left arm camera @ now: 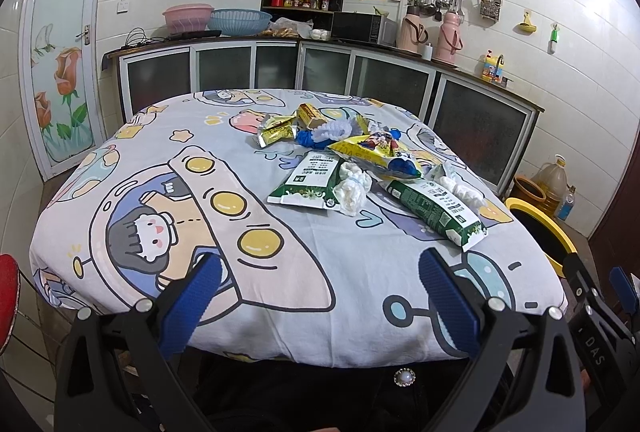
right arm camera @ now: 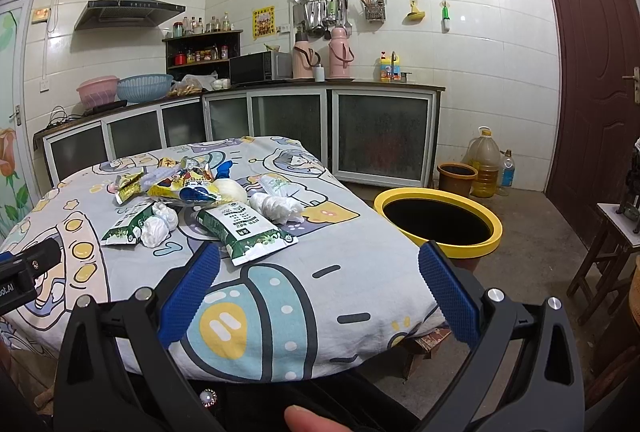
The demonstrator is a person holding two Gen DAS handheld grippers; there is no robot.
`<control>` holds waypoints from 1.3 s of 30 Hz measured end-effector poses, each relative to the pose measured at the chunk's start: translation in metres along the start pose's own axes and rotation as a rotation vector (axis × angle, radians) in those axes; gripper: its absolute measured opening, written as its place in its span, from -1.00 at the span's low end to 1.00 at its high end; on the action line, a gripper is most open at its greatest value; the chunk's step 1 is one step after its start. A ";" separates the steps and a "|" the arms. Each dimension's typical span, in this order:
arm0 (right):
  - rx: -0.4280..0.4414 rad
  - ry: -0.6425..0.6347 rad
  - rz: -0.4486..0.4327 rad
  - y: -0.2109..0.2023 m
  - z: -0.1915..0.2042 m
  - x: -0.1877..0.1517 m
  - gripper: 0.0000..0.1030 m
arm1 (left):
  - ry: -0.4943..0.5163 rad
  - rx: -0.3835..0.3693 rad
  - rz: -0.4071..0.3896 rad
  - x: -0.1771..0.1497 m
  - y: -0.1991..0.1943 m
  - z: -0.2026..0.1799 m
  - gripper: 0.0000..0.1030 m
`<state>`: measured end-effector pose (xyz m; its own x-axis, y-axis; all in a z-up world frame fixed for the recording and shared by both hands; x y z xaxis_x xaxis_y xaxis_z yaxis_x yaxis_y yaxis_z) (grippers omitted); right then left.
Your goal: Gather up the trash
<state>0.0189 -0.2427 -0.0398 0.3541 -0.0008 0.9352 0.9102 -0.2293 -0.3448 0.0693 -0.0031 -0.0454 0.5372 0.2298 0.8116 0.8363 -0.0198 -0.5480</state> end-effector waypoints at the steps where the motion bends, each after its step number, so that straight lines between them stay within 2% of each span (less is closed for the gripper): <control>1: 0.000 0.000 0.001 0.000 0.000 0.000 0.85 | 0.000 0.001 -0.001 0.000 0.000 0.000 0.85; 22: -0.003 0.002 0.000 -0.001 0.000 0.002 0.85 | 0.001 -0.002 -0.001 0.000 -0.001 -0.002 0.85; 27: -0.061 0.026 0.004 0.010 -0.022 -0.001 0.85 | 0.014 -0.036 -0.001 -0.001 -0.003 -0.006 0.85; 30: -0.036 0.052 0.025 0.020 -0.034 0.004 0.85 | 0.032 -0.071 0.011 -0.003 -0.003 -0.011 0.85; 32: -0.072 0.056 0.040 0.027 -0.045 0.007 0.85 | 0.042 -0.074 0.035 -0.006 0.002 -0.013 0.85; 36: 0.017 0.066 0.063 0.037 -0.052 0.014 0.85 | 0.040 -0.113 0.091 -0.013 0.010 -0.016 0.85; 39: 0.107 0.066 0.071 0.044 -0.050 0.019 0.85 | 0.044 -0.109 0.101 -0.017 0.012 -0.015 0.85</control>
<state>0.0548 -0.3009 -0.0333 0.4071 -0.0786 0.9100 0.9021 -0.1216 -0.4140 0.0721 -0.0222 -0.0623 0.6213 0.1780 0.7631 0.7836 -0.1467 -0.6038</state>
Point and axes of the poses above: each gripper's, at about its wrist camera, not at the fingertips, and y roughly the way its jaws point, z to its left, x to its top, the point moved 8 cm from there along y, roughly the way its jaws point, and after that the axes turned 7 degrees about -y, right-handed, at the moved point
